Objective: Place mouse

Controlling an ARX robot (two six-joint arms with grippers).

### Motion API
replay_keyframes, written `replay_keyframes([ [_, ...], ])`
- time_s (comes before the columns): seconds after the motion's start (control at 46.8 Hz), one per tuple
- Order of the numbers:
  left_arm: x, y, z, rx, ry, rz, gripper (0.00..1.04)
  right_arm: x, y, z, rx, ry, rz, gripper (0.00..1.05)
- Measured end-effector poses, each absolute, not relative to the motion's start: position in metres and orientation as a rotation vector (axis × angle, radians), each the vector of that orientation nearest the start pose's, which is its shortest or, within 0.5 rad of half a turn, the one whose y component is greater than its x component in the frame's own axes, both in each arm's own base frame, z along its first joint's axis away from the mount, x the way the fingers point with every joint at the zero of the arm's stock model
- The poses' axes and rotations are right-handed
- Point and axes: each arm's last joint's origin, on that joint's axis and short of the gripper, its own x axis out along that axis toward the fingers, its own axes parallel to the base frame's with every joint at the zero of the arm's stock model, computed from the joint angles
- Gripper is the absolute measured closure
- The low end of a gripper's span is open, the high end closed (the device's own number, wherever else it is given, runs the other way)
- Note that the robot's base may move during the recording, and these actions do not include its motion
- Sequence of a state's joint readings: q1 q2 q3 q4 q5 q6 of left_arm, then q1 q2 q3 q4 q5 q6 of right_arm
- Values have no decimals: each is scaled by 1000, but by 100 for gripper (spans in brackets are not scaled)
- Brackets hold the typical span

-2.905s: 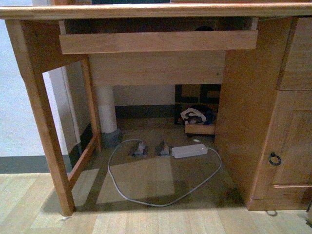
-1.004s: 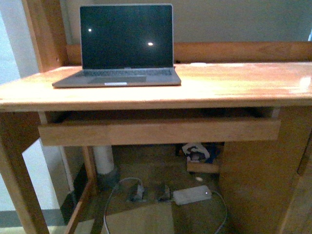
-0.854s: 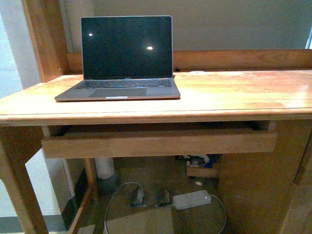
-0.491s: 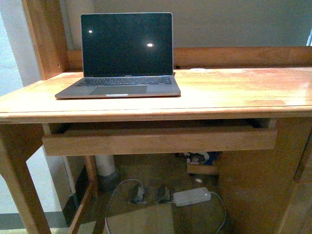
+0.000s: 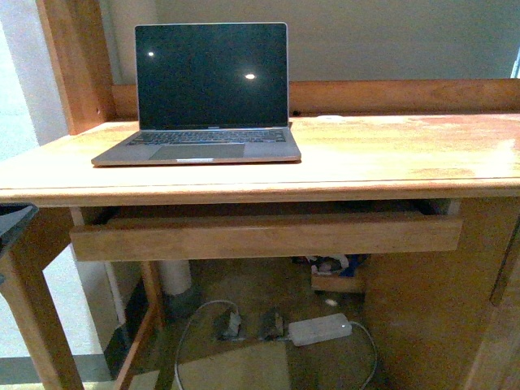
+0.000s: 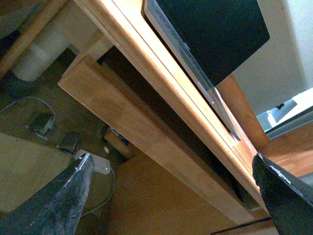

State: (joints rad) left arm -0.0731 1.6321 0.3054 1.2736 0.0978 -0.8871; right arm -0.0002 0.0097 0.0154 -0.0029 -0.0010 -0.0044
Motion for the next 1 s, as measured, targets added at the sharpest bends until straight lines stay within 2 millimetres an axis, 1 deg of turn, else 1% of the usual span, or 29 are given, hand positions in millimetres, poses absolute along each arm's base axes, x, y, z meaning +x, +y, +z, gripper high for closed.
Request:
replay_keyframes([
  [0.256, 251, -21, 138, -899, 139, -119, 7, 97, 0, 168, -4, -3, 0, 7],
  [0.363, 270, -21, 136, -930, 122, -128, 7, 97, 0, 168, -4, -3, 1, 7],
  [0.427, 280, -20, 131, -956, 127, -116, 7, 97, 0, 168, -4, -3, 0, 7],
  [0.513, 291, -18, 113, -1024, 184, -73, 7, 97, 0, 168, -4, -3, 1, 7],
  [0.598, 303, -19, 102, -1055, 215, -61, 7, 97, 0, 168, -4, -3, 1, 7],
  [0.705, 315, -23, 97, -1086, 227, -79, 7, 97, 0, 168, -4, -3, 0, 7],
  [0.79, 332, -30, 92, -1117, 231, -106, 7, 97, 0, 168, -4, -3, 0, 7],
  [0.854, 346, -31, 88, -1124, 226, -113, 7, 97, 0, 168, -4, -3, 0, 7],
  [0.897, 354, -31, 88, -1124, 206, -110, 7, 97, 0, 168, -4, -3, 1, 7],
  [1.004, 356, -31, 90, -1124, 193, -114, 7, 97, 0, 168, -4, -3, 0, 7],
])
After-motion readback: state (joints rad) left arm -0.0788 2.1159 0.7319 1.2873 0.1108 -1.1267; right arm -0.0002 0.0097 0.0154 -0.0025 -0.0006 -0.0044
